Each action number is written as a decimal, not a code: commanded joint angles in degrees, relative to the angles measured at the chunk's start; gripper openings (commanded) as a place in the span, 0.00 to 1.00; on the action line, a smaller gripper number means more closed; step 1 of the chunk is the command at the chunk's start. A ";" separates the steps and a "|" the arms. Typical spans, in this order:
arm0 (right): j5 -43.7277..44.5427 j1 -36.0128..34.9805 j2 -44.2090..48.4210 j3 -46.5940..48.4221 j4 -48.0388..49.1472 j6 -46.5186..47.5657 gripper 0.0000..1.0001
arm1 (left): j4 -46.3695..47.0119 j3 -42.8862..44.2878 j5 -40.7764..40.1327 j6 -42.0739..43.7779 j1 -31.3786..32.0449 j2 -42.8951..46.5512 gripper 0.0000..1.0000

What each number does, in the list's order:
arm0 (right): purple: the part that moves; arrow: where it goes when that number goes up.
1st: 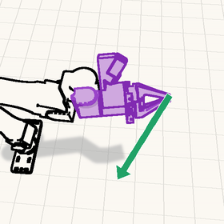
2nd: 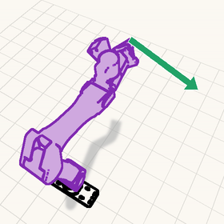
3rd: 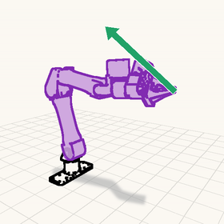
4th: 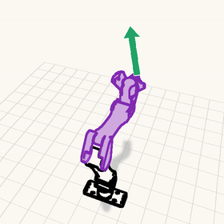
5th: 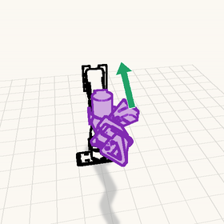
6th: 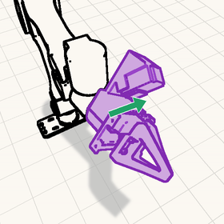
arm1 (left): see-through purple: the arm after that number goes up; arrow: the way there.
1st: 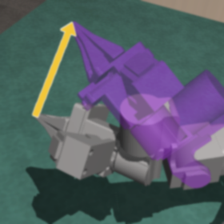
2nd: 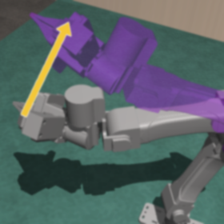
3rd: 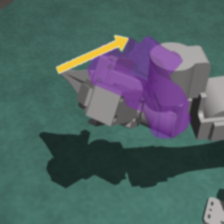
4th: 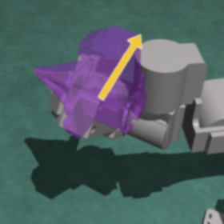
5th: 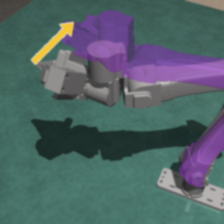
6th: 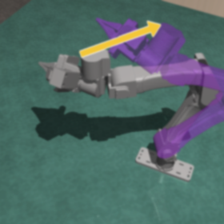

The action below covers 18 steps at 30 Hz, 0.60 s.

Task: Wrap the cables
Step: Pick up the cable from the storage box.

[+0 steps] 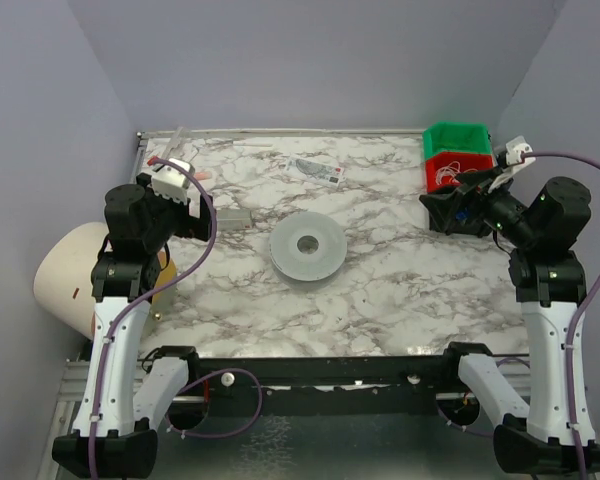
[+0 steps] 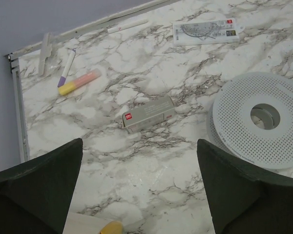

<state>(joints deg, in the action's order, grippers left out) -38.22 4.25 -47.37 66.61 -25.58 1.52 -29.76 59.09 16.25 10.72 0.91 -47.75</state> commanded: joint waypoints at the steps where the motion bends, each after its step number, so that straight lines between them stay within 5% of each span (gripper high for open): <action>1: -0.96 0.28 -0.34 -1.79 3.33 0.14 1.00 | 1.11 -0.80 2.94 -0.08 -0.42 -0.30 0.99; 8: 1.14 0.31 -1.06 -6.05 7.27 4.44 1.00 | 1.41 -1.54 4.25 0.01 -1.76 -1.10 0.99; 18: 15.18 0.28 -5.29 -4.15 7.61 2.08 1.00 | 2.22 -3.19 5.64 1.11 -3.08 -0.02 0.99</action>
<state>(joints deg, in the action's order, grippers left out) -30.94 4.25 -50.72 59.94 -19.00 4.51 -28.84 57.32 19.27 10.76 -1.13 -48.97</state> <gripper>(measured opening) 0.998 0.990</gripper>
